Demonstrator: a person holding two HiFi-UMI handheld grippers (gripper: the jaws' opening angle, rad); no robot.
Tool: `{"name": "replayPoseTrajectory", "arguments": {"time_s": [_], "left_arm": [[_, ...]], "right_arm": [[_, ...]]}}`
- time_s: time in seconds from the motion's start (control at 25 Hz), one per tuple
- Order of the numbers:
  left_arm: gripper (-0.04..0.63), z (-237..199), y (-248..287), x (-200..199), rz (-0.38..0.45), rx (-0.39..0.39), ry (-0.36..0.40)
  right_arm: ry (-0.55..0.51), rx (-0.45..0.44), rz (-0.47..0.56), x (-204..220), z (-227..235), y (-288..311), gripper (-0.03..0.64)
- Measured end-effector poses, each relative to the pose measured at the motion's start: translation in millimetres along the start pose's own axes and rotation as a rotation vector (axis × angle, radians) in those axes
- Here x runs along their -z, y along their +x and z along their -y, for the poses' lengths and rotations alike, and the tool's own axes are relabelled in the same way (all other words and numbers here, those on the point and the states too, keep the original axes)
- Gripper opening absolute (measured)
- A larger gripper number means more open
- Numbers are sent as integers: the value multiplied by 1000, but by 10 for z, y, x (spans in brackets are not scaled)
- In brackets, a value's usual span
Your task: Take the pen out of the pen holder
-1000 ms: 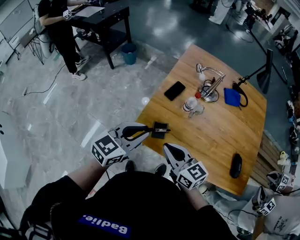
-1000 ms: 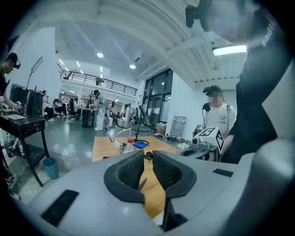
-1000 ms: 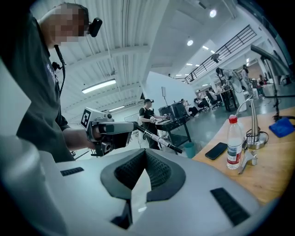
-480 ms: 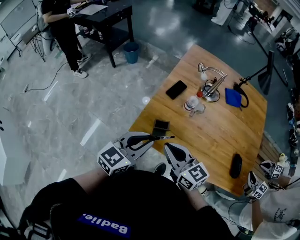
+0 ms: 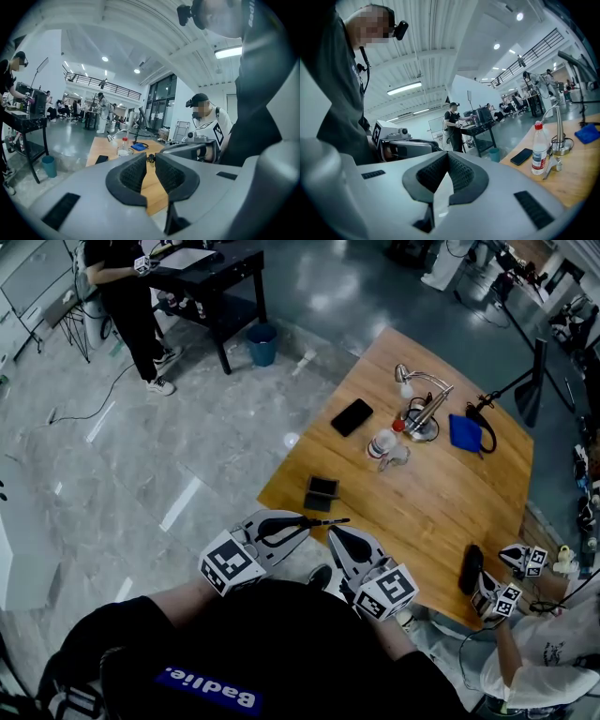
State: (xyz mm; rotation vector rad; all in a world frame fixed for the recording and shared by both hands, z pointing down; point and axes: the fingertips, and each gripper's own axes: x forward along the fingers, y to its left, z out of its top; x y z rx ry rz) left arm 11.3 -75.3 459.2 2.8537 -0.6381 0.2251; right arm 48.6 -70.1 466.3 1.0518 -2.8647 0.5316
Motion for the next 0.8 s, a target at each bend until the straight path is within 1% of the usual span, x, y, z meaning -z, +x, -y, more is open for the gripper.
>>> {"name": "replayPoseTrajectory", "arguments": {"time_s": [0.68, 0.8], "left_arm": [[66, 64, 24, 14, -13, -7, 5], [66, 79, 33, 15, -14, -6, 3]], "right_arm": [[26, 22, 7, 63, 31, -94, 3], [17, 18, 3, 53, 27, -103, 3]]}}
